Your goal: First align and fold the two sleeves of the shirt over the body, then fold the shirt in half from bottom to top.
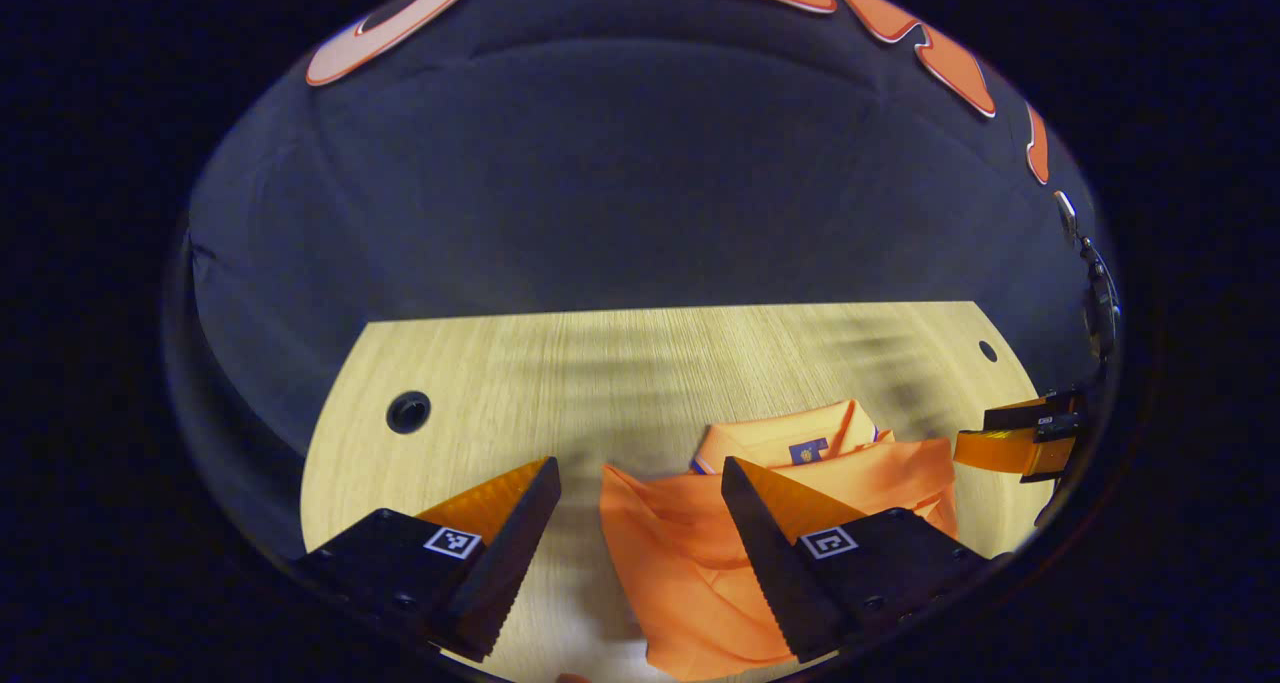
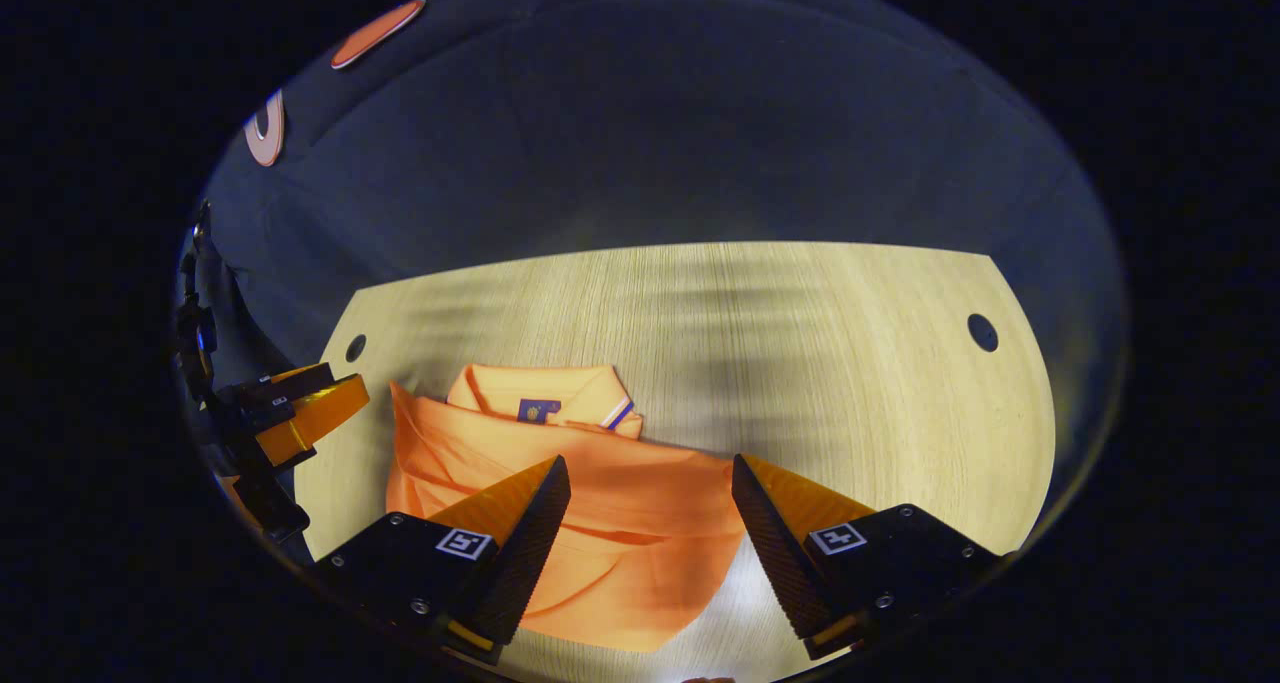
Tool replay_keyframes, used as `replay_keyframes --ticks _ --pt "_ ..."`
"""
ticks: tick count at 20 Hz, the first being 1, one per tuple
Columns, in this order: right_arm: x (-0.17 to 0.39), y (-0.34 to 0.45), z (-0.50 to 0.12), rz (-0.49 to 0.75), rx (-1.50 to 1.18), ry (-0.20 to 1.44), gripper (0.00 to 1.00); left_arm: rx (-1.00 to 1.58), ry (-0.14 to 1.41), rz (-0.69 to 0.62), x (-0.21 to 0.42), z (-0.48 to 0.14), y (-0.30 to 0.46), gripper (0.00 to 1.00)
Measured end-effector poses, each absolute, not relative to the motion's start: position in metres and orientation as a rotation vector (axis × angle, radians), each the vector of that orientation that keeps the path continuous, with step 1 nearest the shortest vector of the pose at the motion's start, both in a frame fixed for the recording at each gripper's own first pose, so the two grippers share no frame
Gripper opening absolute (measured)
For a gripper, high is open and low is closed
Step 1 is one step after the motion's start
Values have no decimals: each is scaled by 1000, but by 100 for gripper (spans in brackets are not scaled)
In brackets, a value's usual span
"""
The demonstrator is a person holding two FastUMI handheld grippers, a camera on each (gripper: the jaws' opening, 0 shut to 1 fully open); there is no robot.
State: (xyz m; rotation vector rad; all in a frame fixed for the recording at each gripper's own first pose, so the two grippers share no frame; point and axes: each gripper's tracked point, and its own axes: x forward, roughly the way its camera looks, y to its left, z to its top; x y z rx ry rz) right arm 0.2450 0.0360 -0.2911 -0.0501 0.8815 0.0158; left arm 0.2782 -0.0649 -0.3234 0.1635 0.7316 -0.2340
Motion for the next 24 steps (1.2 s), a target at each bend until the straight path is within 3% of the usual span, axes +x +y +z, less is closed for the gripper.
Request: replay_keyframes --ticks 7,16,24 --pt "220 37 -193 22 -49 659 99 117 530 -247 258 -213 -78 99" --pt "132 37 -67 48 -60 412 99 135 250 -309 178 -72 -108 99" --pt "69 36 -17 92 -84 234 99 41 183 -305 85 -45 -129 99"
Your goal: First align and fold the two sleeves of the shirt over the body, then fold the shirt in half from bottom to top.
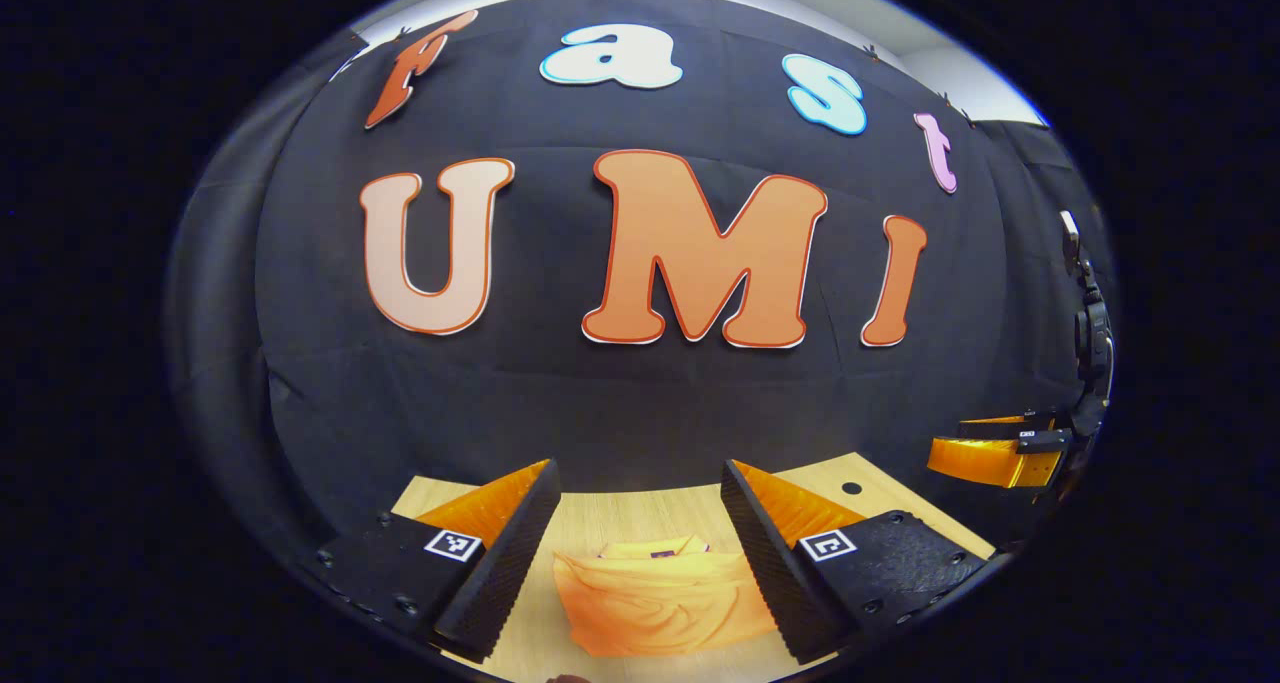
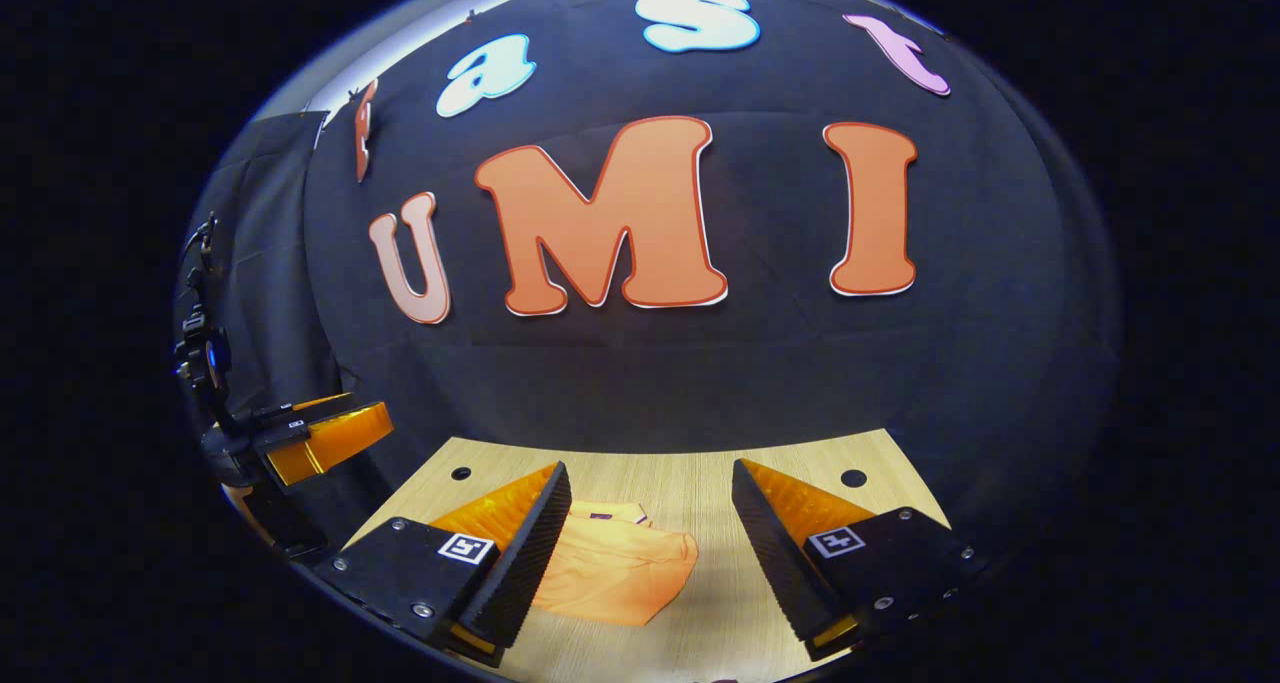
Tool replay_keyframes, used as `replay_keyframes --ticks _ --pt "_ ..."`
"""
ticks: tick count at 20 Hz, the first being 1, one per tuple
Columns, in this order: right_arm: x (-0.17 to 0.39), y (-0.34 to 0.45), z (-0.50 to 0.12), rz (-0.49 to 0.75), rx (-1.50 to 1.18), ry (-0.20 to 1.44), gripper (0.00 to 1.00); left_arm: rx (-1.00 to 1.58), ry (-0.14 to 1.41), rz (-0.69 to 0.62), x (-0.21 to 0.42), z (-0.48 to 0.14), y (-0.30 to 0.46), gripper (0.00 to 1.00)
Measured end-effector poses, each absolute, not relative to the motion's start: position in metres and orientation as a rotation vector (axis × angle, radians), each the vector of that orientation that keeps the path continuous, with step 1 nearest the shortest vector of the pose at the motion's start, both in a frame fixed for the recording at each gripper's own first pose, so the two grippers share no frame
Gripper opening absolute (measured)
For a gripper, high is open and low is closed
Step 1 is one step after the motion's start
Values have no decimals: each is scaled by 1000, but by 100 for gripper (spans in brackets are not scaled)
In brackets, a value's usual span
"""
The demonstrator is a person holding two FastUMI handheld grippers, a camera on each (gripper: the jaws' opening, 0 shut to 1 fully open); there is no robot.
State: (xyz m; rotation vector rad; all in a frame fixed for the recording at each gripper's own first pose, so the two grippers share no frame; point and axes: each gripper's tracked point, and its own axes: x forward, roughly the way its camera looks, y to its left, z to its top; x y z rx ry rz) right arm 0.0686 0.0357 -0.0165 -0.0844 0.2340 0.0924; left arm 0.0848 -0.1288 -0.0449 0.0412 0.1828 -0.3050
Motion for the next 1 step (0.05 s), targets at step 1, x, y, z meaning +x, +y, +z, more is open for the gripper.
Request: replay_keyframes --ticks 1 --pt "65 34 -18 92 -97 223 99 40 170 -284 80 -47 -125 99"
